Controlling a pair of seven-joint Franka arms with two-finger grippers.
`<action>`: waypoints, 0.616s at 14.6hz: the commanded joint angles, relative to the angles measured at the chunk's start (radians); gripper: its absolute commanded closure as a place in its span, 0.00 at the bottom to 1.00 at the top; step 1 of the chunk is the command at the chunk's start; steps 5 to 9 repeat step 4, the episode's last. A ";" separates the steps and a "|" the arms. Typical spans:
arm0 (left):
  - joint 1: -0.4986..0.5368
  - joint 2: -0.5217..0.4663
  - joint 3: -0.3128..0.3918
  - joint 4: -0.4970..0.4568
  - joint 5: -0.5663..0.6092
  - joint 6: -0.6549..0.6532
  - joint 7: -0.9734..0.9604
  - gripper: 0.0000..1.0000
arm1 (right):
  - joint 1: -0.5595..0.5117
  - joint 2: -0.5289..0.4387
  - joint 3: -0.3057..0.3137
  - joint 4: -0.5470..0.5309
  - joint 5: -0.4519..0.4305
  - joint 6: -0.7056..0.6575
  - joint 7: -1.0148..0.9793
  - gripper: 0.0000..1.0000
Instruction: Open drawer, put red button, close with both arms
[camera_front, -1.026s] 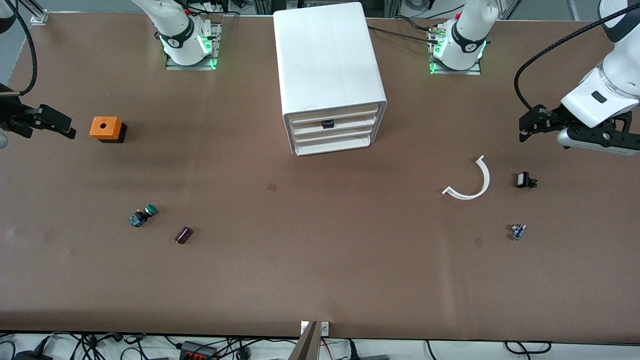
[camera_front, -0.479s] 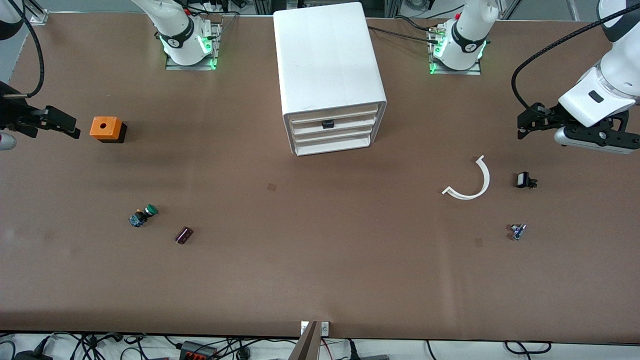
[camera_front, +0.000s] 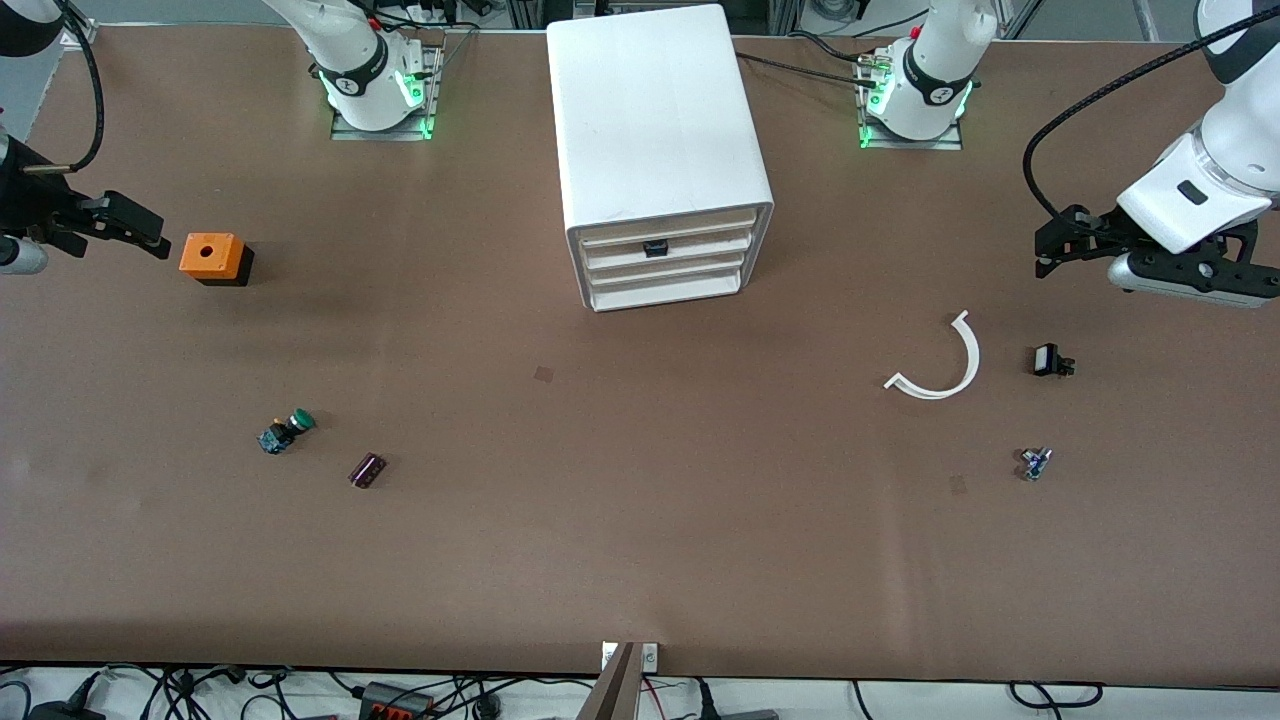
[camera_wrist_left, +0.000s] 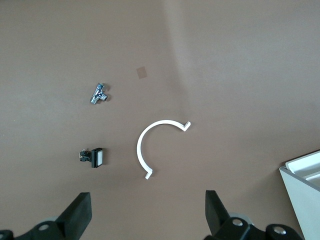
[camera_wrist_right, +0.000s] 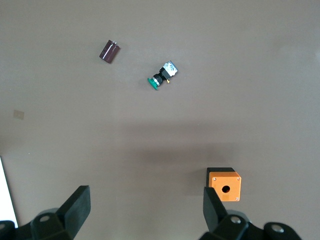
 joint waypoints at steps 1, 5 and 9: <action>-0.003 -0.011 0.000 0.004 0.011 -0.015 0.017 0.00 | -0.015 -0.014 0.017 -0.024 -0.013 0.021 -0.011 0.00; -0.003 -0.013 -0.002 0.004 0.011 -0.016 0.017 0.00 | -0.015 -0.014 0.017 -0.023 -0.013 0.018 -0.009 0.00; -0.003 -0.013 -0.002 0.004 0.011 -0.016 0.017 0.00 | -0.015 -0.014 0.017 -0.023 -0.013 0.018 -0.009 0.00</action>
